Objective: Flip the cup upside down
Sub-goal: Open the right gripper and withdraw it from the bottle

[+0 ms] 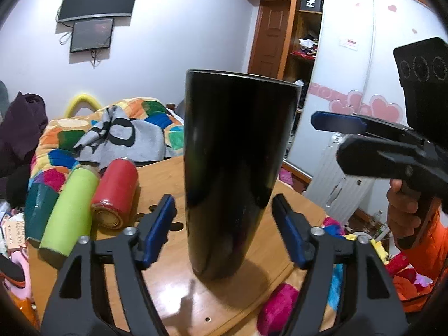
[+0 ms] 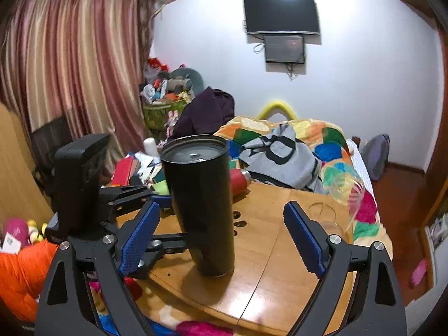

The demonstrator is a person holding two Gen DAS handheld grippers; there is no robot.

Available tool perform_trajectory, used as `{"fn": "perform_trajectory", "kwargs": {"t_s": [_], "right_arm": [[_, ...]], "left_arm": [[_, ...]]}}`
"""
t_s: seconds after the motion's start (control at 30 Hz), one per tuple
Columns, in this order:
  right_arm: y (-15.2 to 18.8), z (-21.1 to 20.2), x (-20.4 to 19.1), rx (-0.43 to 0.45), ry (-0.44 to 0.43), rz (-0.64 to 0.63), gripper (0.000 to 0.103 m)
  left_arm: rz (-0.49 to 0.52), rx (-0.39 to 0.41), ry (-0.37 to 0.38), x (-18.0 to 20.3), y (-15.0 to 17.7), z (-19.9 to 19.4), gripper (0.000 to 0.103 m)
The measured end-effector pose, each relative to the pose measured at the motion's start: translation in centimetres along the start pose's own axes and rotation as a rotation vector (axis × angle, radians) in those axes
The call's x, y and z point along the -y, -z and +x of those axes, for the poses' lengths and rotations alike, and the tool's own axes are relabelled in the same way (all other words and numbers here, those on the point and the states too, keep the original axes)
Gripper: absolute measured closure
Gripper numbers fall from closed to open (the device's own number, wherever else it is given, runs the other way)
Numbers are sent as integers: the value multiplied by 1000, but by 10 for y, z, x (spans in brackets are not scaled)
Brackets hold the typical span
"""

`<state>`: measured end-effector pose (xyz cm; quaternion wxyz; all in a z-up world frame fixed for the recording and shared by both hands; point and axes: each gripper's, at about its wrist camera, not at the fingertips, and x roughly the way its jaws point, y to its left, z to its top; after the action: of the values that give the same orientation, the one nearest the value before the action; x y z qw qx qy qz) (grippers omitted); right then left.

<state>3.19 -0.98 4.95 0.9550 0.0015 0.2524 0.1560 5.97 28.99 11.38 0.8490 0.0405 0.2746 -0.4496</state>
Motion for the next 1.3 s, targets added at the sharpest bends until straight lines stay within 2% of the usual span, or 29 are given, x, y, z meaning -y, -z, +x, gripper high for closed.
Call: {"fn": "perform_trajectory", "kwargs": {"t_s": [0.23,0.4,0.47,0.5,0.8,1.07,1.3], "right_arm": [[13,-7,8,45,56,37,14],[21,-10,10,69,86,65,12],[24,-12,14,83,94,83,4],[26,-12,14,90,101,87,2],[40,-19,2,143,185,82,0],[49,-19,-10,141,196,81,0],[50,-20,-14,146,213,78,0]], "left_arm": [[-17,50,-66,5,11,-26,6],[-46,87,-142,8,16,-47,2],[-59,112,-185,8,18,-56,1],[-68,128,-213,9,19,-62,0],[-92,227,-417,17,28,-89,0],[-125,257,-473,21,37,-94,0],[-123,244,-478,26,38,-90,0]]}}
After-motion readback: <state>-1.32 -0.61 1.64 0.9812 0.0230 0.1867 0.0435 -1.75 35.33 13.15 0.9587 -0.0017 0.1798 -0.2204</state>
